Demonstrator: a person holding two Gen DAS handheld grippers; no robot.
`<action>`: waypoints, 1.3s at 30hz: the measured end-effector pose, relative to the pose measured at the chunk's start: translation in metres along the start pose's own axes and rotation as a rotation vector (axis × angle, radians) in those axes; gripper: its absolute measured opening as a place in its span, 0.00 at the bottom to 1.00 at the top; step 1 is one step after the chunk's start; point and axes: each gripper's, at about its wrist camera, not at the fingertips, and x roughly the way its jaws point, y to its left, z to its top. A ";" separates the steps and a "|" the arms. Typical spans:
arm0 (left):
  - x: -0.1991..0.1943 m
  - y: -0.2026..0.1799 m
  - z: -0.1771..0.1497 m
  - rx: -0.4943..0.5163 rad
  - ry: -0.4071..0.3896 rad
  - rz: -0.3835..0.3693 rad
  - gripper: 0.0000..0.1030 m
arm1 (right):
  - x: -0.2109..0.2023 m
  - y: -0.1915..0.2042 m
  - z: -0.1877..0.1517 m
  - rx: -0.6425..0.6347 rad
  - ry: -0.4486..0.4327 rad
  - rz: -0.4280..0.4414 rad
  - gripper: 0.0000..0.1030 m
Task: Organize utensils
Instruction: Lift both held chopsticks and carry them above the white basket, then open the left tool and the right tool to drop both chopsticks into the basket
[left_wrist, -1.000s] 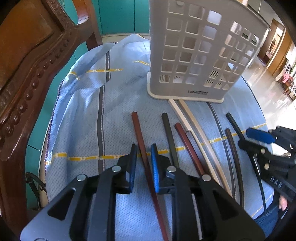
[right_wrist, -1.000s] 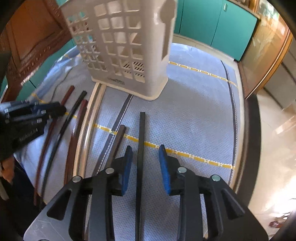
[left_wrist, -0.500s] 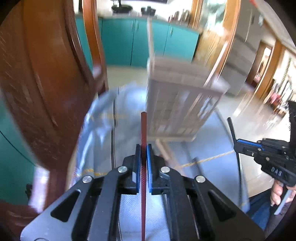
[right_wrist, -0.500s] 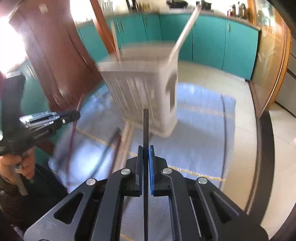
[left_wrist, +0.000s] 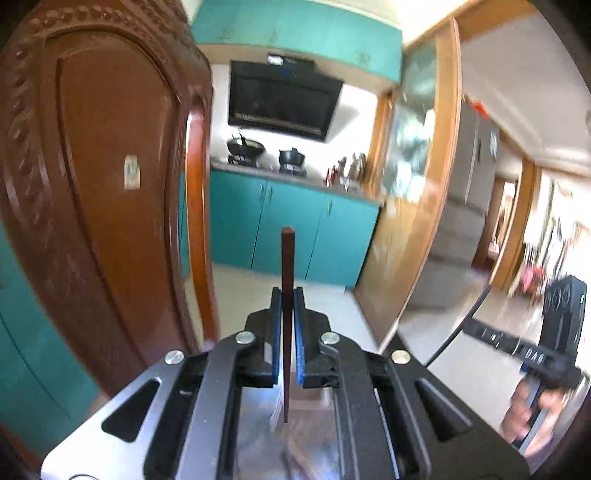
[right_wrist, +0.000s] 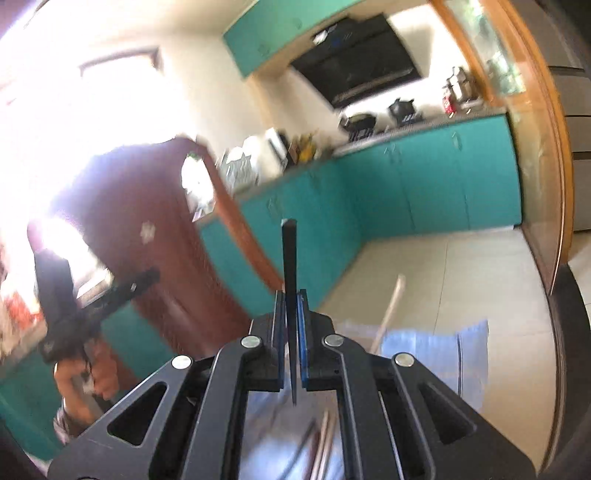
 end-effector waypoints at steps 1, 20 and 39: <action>0.004 0.002 0.006 -0.035 -0.028 -0.008 0.07 | 0.000 -0.003 0.005 0.007 -0.023 -0.021 0.06; 0.114 -0.013 -0.087 0.012 0.163 0.075 0.07 | 0.049 0.000 -0.078 -0.183 0.018 -0.215 0.06; 0.047 0.003 -0.117 0.025 -0.019 0.011 0.77 | -0.017 0.010 -0.131 -0.338 -0.144 -0.201 0.74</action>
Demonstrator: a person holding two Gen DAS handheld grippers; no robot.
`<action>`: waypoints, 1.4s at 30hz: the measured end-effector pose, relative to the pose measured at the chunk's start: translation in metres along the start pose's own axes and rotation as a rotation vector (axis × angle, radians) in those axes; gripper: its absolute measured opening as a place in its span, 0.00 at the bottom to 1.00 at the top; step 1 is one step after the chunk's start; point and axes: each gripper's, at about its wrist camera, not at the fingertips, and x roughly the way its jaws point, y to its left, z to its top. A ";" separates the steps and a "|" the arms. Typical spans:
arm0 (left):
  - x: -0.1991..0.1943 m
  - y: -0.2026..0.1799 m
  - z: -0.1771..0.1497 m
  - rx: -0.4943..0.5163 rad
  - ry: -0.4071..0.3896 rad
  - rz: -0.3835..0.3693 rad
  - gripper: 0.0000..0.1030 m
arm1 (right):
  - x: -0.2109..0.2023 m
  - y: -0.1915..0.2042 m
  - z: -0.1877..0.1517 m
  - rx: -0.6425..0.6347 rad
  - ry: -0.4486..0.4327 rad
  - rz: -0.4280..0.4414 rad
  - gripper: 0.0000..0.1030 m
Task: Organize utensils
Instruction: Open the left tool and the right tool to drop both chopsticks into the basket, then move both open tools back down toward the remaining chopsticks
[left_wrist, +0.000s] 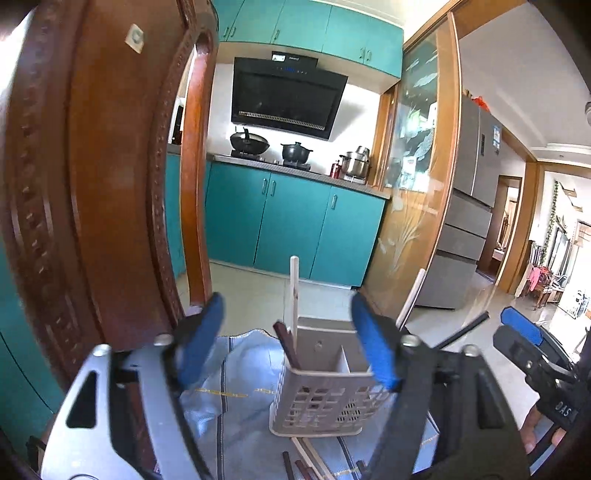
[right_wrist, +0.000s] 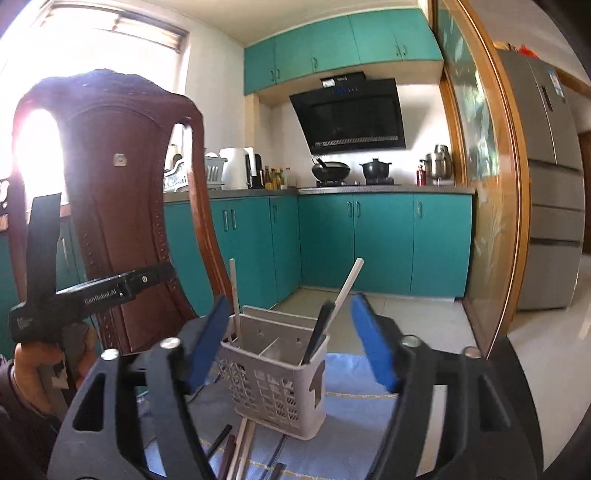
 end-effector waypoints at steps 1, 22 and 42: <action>-0.004 0.001 -0.004 -0.002 -0.003 -0.006 0.86 | -0.003 -0.002 -0.003 0.009 0.000 0.005 0.76; -0.051 -0.002 -0.048 0.009 -0.065 -0.115 0.97 | -0.012 -0.002 -0.036 -0.062 0.116 -0.111 0.97; 0.056 0.012 -0.112 0.107 0.608 0.118 0.97 | 0.076 0.041 -0.131 -0.168 0.796 0.029 0.88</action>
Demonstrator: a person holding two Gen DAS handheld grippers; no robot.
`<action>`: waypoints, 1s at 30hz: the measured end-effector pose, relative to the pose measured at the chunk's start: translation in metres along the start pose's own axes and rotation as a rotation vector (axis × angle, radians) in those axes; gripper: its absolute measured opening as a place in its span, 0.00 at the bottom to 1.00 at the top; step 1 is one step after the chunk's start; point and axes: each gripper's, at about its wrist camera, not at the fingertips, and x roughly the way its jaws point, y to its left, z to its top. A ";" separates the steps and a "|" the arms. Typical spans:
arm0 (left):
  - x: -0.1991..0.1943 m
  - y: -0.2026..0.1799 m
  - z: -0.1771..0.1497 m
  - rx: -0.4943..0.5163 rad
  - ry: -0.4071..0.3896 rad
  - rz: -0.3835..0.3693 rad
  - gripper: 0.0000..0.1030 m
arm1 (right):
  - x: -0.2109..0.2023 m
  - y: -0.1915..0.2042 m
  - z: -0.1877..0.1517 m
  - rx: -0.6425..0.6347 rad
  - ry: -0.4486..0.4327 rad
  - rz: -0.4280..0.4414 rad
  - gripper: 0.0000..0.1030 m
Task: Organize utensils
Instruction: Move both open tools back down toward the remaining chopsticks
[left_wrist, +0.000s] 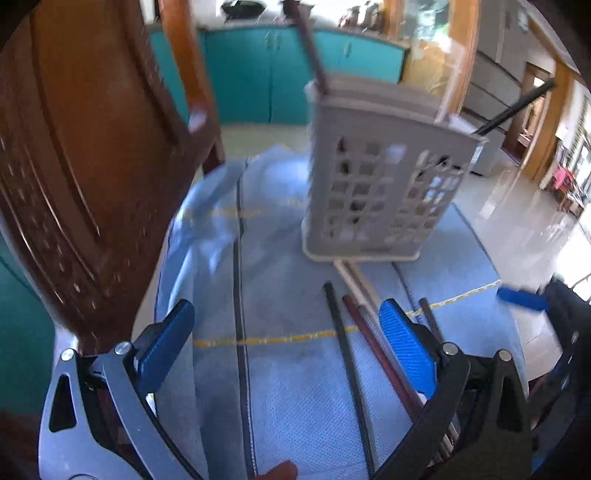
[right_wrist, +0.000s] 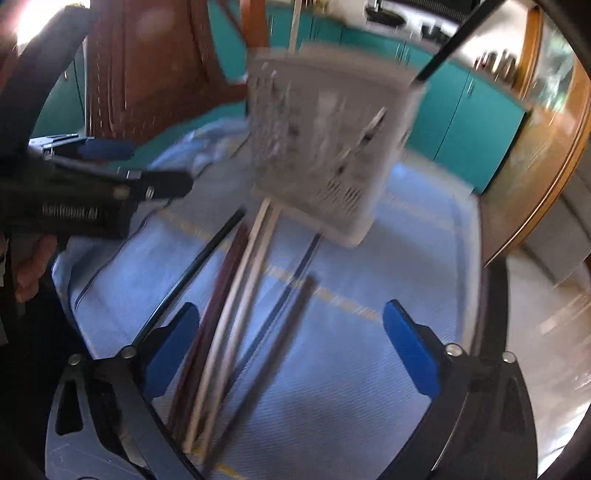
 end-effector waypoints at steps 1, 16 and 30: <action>0.004 0.003 -0.003 -0.015 0.022 -0.003 0.97 | 0.008 -0.002 -0.001 0.027 0.037 -0.001 0.86; 0.029 -0.030 -0.024 0.132 0.134 -0.001 0.97 | 0.029 -0.027 -0.006 0.169 0.108 -0.017 0.36; 0.055 -0.046 -0.038 0.210 0.198 0.064 0.96 | 0.022 -0.024 -0.003 0.152 0.093 0.009 0.36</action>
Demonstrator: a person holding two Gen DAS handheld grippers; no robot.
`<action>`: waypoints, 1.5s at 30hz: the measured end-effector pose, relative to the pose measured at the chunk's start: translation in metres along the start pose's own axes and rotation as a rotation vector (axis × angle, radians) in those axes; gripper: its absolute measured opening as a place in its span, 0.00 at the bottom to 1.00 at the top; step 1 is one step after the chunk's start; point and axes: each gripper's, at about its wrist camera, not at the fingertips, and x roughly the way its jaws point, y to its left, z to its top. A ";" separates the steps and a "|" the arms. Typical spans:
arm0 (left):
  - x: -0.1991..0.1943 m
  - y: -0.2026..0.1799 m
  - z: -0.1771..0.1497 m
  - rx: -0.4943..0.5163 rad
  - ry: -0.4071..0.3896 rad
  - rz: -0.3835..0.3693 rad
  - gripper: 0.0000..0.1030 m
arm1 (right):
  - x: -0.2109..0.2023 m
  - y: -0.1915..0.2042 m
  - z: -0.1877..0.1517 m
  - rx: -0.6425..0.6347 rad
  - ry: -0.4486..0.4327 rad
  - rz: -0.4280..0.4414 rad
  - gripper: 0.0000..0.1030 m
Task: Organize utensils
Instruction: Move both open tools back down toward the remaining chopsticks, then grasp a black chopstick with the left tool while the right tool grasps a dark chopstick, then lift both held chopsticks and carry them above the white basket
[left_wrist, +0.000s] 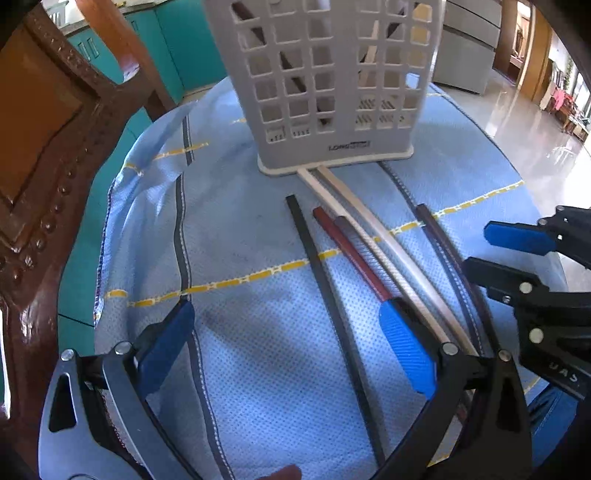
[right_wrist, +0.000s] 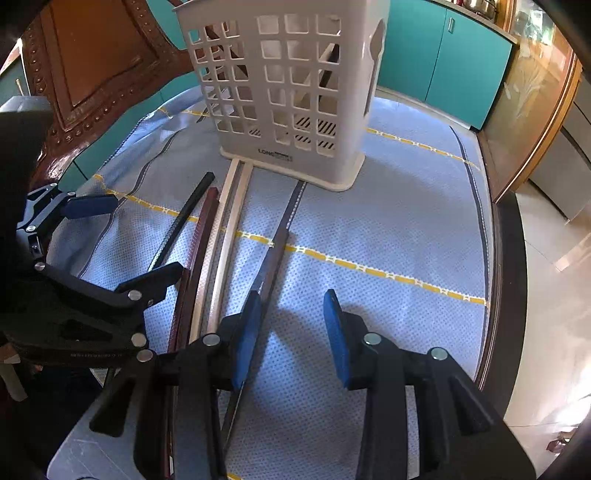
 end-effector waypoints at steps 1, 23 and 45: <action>0.002 0.000 0.000 -0.004 0.002 0.005 0.94 | 0.000 0.000 0.000 -0.002 -0.001 0.000 0.36; 0.000 0.001 0.003 -0.030 0.003 -0.111 0.17 | 0.006 0.005 -0.001 -0.027 0.011 -0.027 0.11; -0.054 0.023 0.026 -0.101 -0.226 -0.120 0.07 | -0.081 -0.013 0.008 0.027 -0.304 0.109 0.06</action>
